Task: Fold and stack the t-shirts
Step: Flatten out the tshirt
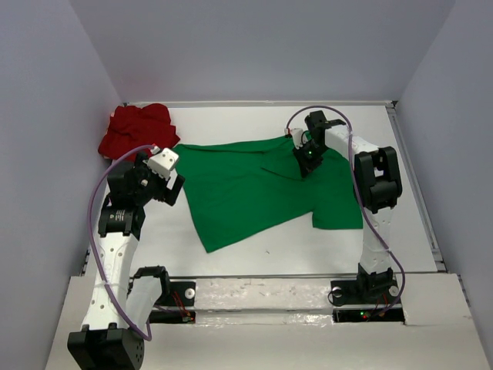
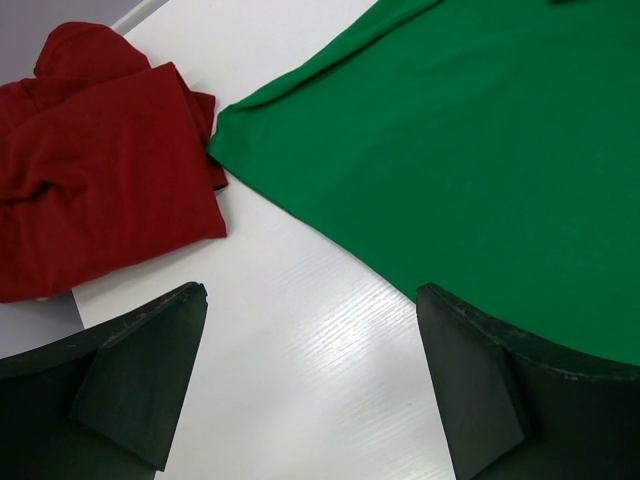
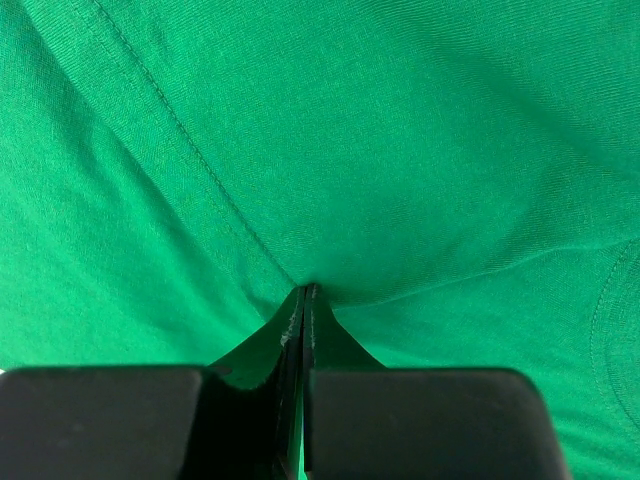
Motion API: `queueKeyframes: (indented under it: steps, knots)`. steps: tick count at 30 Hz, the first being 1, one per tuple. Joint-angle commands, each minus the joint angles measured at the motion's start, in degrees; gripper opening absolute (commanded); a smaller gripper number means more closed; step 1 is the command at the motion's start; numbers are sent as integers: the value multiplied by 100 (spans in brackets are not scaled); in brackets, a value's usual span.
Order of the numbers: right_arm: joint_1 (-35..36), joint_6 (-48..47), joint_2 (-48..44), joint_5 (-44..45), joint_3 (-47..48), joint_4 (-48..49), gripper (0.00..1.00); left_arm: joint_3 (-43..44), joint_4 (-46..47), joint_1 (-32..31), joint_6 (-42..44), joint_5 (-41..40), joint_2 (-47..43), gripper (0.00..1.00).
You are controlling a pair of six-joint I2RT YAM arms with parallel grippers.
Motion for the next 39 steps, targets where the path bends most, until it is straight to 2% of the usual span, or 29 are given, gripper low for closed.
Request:
queueKeyframes:
  steps: [1, 12, 19, 25, 33, 38, 39]
  knots:
    - [-18, 16, 21, 125, 64, 85, 0, 13, -8, 31, -13, 151, -131, 99]
    - [-18, -63, -752, 82, 591, -328, 0, 110, 0, 40, -21, 203, -78, 99]
    - [-18, -1, -1139, 64, 1337, -364, 0, 145, 62, 49, -57, 203, -8, 99]
    - [-18, -54, -648, 275, 2146, -372, 0, 163, 62, 49, -48, 195, 71, 99]
    - [-18, -186, 669, 336, 3920, -496, 0, 119, 88, 58, -30, 159, 194, 99]
    - [-18, -151, 865, 319, 3967, -460, 0, 5, 71, 75, -13, 142, 159, 99]
    - [-18, -133, 830, 302, 3845, -478, 3, -4, 88, 75, -4, 133, 159, 99]
